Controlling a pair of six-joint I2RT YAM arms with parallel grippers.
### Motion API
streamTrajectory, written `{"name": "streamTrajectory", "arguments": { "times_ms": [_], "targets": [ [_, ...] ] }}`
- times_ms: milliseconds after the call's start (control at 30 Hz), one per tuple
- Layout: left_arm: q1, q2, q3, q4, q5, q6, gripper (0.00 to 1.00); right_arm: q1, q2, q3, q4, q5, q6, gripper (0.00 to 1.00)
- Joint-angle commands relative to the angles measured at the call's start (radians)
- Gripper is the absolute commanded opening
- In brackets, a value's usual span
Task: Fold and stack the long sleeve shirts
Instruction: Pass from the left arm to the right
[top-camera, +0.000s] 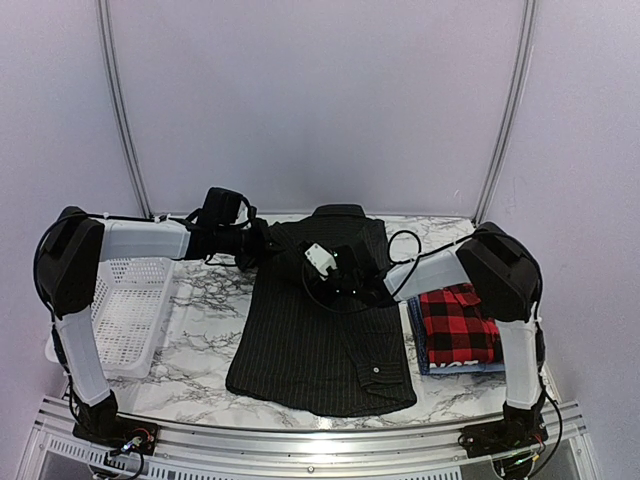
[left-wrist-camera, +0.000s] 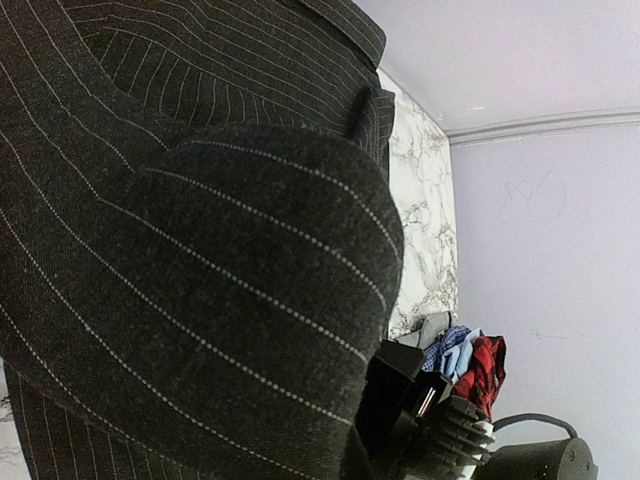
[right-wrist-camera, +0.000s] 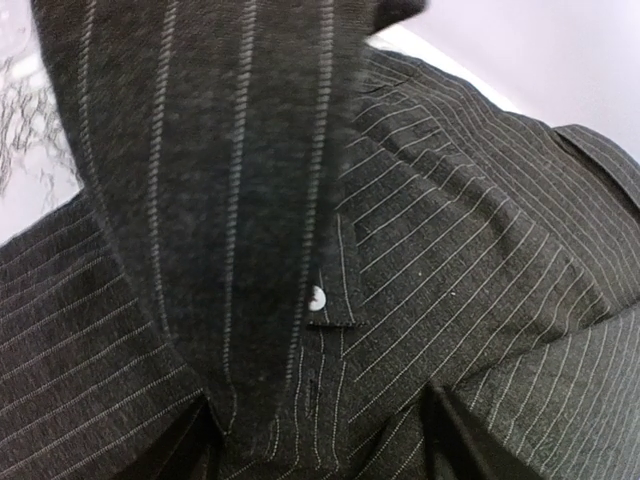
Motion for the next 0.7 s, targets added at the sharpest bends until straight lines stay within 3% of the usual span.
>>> {"name": "streamTrajectory", "arguments": {
  "times_ms": [0, 267, 433, 667],
  "targets": [
    [0.008, -0.049, 0.016, -0.033, 0.007, 0.012, 0.00, 0.010, 0.019, 0.042, 0.053, 0.015, -0.004, 0.55],
    [0.012, -0.048, 0.013, -0.034, 0.010, 0.023, 0.00, 0.010, -0.016, 0.038, 0.020, 0.000, 0.025, 0.01],
    [0.015, -0.055, 0.019, -0.050, 0.027, 0.067, 0.01, 0.010, -0.085, 0.076, -0.130, 0.050, 0.061, 0.00],
    [0.015, -0.066, 0.042, -0.118, 0.076, 0.154, 0.23, -0.008, -0.181, 0.224, -0.471, 0.050, 0.074, 0.00]
  ]
}}
